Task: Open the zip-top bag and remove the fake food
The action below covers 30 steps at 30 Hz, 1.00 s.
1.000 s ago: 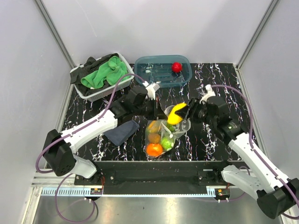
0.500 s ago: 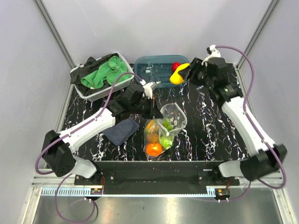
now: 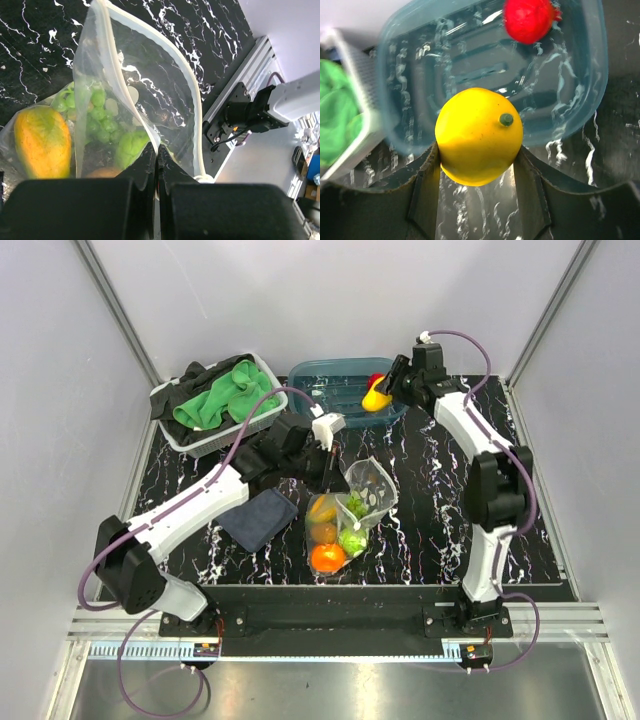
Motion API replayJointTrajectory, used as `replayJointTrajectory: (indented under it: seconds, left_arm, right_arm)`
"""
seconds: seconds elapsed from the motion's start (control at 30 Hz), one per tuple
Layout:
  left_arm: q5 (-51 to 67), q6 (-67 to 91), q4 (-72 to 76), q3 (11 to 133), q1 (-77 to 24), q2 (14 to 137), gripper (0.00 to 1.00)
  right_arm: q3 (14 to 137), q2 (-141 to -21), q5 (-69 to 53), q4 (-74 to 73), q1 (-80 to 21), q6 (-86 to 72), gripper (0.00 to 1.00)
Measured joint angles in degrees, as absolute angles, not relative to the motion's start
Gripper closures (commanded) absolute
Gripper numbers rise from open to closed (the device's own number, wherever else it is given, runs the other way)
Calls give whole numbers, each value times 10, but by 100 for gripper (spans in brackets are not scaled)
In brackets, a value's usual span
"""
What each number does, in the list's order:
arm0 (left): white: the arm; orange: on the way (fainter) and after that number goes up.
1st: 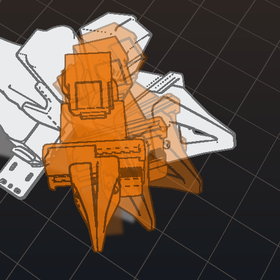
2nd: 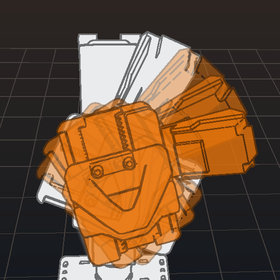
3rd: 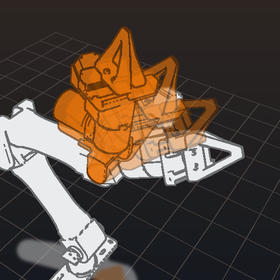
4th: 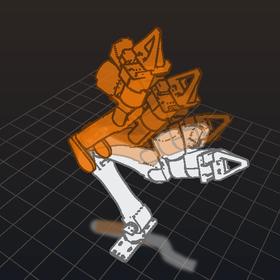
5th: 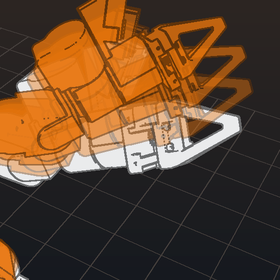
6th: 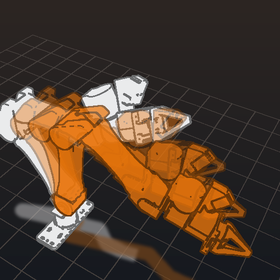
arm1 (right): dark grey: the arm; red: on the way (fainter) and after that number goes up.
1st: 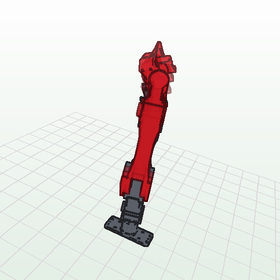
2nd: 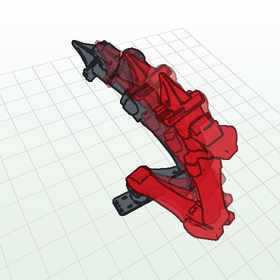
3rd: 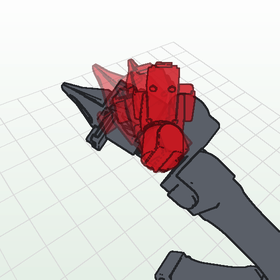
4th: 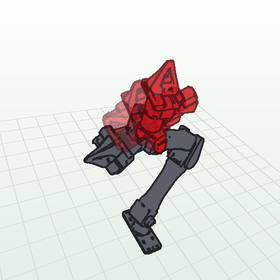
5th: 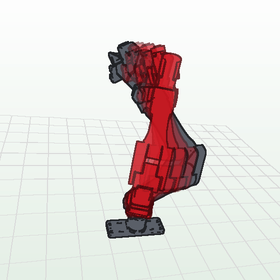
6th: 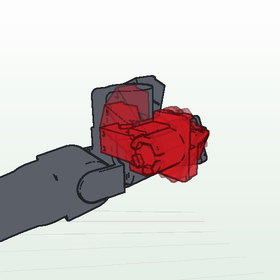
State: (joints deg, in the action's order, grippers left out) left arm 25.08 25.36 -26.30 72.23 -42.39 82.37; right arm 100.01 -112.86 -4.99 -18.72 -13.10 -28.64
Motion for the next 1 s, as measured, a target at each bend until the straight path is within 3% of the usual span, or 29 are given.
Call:
replayJointTrajectory:
  seconds: [0.23,0.4,0.57,0.87,1.0]
  left_arm:
    - [277,230,-272,737,-423,843,100]
    - [295,224,-274,739,-423,845,100]
    - [300,217,-295,755,-422,846,100]
    - [320,216,-308,779,-421,862,100]
    - [323,221,-312,798,-421,879,100]
  right_arm:
    - [1109,-1255,-65,-202,-114,-289,73]
    - [1163,-1308,-83,-214,-111,-293,33]
    - [1190,-1331,-93,-249,-111,-296,13]
    - [1238,-1324,-97,-335,-111,-267,5]
    - [1176,-1262,-107,-370,-111,-258,7]
